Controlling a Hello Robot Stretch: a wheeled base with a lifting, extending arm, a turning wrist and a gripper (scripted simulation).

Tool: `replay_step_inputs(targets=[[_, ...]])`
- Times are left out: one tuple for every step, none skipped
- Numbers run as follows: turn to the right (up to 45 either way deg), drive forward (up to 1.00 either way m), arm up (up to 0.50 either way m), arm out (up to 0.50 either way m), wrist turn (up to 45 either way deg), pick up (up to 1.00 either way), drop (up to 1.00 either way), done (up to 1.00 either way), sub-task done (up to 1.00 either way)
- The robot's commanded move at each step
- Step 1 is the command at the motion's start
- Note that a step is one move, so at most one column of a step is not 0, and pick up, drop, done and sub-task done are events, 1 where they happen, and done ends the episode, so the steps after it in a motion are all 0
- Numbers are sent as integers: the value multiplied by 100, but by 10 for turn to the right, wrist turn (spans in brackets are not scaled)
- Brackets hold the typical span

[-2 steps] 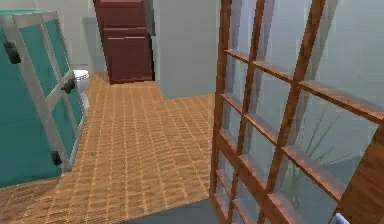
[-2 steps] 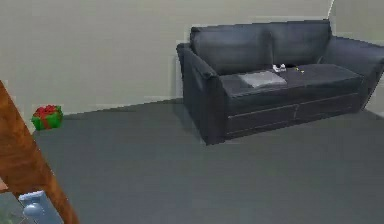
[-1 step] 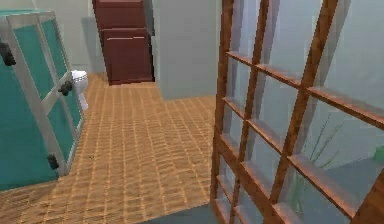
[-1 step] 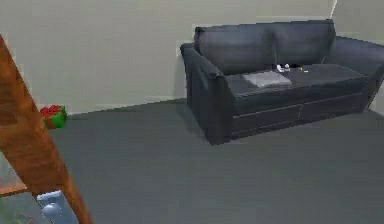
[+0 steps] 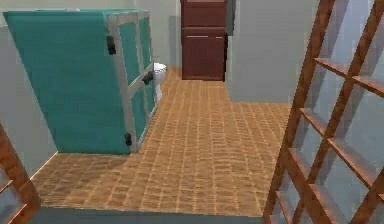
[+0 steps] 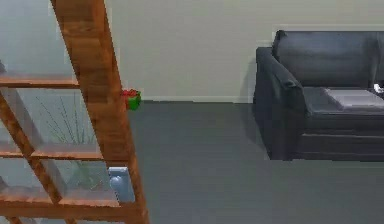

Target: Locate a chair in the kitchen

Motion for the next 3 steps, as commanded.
replay_step_inputs(targets=[[0, 100, 0, 0, 0, 0, 0, 0, 0], [0, 100, 0, 0, 0, 0, 0, 0, 0], [-30, 0, 0, 0, 0, 0, 0, 0, 0]])
